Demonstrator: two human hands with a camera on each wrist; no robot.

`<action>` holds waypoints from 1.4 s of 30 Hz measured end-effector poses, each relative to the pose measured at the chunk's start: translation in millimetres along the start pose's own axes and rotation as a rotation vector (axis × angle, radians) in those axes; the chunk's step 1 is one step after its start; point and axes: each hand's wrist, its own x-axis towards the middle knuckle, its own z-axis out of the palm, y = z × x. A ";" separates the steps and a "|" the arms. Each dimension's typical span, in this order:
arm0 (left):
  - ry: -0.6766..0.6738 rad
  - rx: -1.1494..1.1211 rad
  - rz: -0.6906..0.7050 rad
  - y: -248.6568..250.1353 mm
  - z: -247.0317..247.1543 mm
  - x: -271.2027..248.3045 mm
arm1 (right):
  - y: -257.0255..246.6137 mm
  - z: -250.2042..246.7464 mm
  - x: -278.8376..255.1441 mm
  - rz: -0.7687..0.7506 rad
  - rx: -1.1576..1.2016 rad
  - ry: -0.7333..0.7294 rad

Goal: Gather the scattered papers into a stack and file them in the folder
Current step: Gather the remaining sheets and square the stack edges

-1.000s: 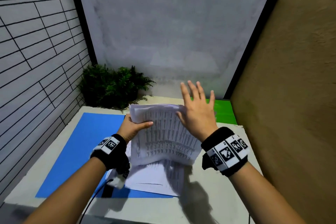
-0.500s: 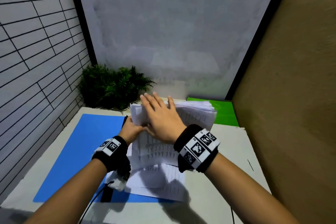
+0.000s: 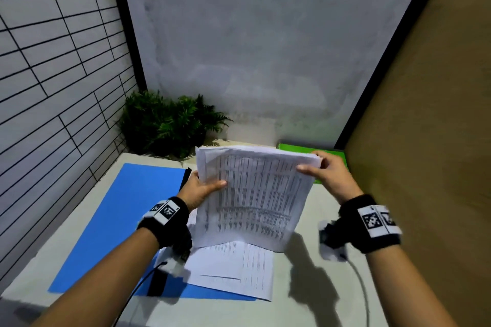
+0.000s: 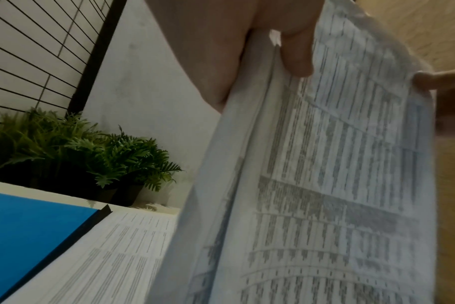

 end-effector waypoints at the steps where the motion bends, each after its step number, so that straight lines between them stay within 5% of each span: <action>1: -0.003 -0.009 -0.008 -0.3 1.1 0.8 | 12.7 8.3 -0.2 0.055 0.163 -0.018; 6: 0.078 -0.050 0.055 26.4 3.5 -2.7 | 24.7 30.8 -2.3 -0.011 0.390 0.079; 10: -0.066 -0.040 0.154 44.1 -12.8 -8.4 | 33.2 22.4 0.8 -0.039 0.519 0.071; 14: -0.121 0.012 0.047 20.8 -8.2 -10.9 | 49.3 40.2 2.0 0.042 0.537 0.019; 22: 0.067 -0.044 -0.023 13.9 0.5 -4.3 | 49.1 47.0 6.2 -0.007 0.595 0.064; 27: 0.060 -0.087 0.039 27.6 -4.6 -6.3 | 40.2 32.3 0.2 -0.068 0.552 0.055; 33: -0.082 0.109 -0.220 -21.9 1.7 -7.4 | 95.0 65.3 -12.3 0.247 0.352 -0.076; 37: -0.136 0.478 -0.337 -75.5 -26.5 1.9 | 102.8 60.0 -9.5 0.297 0.258 0.169; 42: 0.095 0.829 -0.488 -116.9 -69.1 -7.6 | 93.9 14.1 -5.6 0.268 0.183 0.381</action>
